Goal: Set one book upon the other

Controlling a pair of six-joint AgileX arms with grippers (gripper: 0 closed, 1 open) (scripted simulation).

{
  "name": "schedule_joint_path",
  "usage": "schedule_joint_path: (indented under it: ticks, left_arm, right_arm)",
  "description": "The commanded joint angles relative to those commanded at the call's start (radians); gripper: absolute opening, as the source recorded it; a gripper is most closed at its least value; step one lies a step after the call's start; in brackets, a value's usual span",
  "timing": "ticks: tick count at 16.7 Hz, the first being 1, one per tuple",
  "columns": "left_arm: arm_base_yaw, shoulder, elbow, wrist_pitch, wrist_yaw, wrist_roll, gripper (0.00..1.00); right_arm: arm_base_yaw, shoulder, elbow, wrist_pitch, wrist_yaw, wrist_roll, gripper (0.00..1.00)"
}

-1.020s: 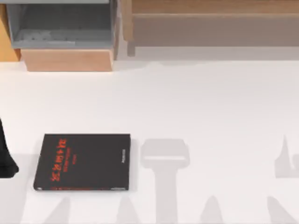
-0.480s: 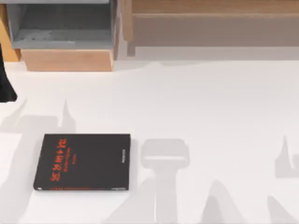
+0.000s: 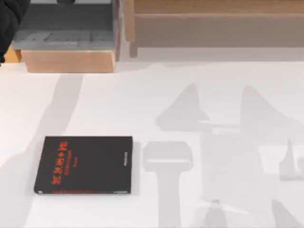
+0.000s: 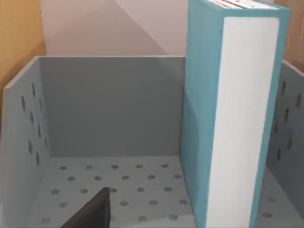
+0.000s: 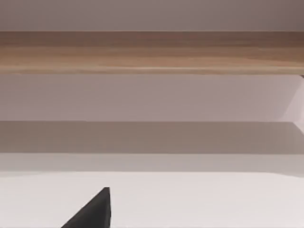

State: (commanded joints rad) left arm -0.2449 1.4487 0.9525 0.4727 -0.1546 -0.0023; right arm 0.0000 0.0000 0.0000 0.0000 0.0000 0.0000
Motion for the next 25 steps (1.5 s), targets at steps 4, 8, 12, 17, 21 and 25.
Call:
schedule_joint_path:
  ticks: [4, 8, 12, 17, 21, 25]
  left_arm:
    - [-0.029, 0.317, 0.210, 0.107, -0.055, 0.001, 1.00]
    - [-0.040, 0.467, 0.322, 0.166, -0.090, 0.002, 1.00]
    - [-0.041, 0.478, 0.331, 0.170, -0.092, 0.002, 1.00]
    - [-0.017, 0.473, 0.391, 0.105, -0.068, 0.003, 1.00]
    - [0.003, 0.485, 0.479, 0.030, -0.048, 0.003, 1.00]
    - [-0.009, 0.542, 0.487, 0.077, -0.060, 0.002, 1.00]
  right_arm:
    - [0.000, 0.000, 0.000, 0.000, 0.000, 0.000, 1.00]
    - [0.000, 0.000, 0.000, 0.000, 0.000, 0.000, 1.00]
    - [0.000, 0.000, 0.000, 0.000, 0.000, 0.000, 1.00]
    - [0.000, 0.000, 0.000, 0.000, 0.000, 0.000, 1.00]
    - [0.000, 0.000, 0.000, 0.000, 0.000, 0.000, 1.00]
    - [0.000, 0.000, 0.000, 0.000, 0.000, 0.000, 1.00]
